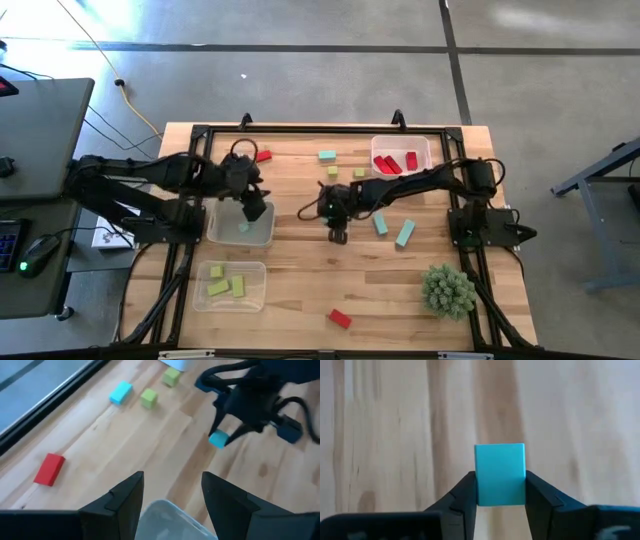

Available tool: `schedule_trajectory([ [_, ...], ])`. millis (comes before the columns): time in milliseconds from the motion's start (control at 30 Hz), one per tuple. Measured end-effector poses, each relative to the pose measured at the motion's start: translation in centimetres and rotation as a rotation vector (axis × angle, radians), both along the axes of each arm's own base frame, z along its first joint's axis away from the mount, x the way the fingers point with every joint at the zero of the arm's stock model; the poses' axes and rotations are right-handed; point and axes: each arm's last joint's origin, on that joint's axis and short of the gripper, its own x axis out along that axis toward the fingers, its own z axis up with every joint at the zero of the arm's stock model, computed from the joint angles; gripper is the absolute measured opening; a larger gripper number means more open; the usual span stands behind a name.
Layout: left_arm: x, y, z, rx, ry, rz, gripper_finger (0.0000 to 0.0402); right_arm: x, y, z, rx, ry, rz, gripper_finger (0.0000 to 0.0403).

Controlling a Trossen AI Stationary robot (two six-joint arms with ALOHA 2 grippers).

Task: Sort & place blocks by color
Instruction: Put the blue block into the gray bin

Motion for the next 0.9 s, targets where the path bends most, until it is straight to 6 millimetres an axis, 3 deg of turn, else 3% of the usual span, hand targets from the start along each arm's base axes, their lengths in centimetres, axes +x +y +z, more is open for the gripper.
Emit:
schedule_trajectory([
  [267,-0.2,4.4,0.7,-0.084,-0.143,0.127,0.0191,0.6,-3.0,3.7,-0.028,-0.131,-0.072,0.0103],
  [633,-1.1,10.5,1.5,-0.101,-0.336,0.206,0.0191,2.5,-6.8,10.2,-0.257,-0.304,-0.154,0.0103],
  [900,0.5,14.1,0.0,-0.220,-0.434,0.124,0.0191,2.2,-9.3,11.3,-0.389,-0.296,-0.222,0.0103],
])
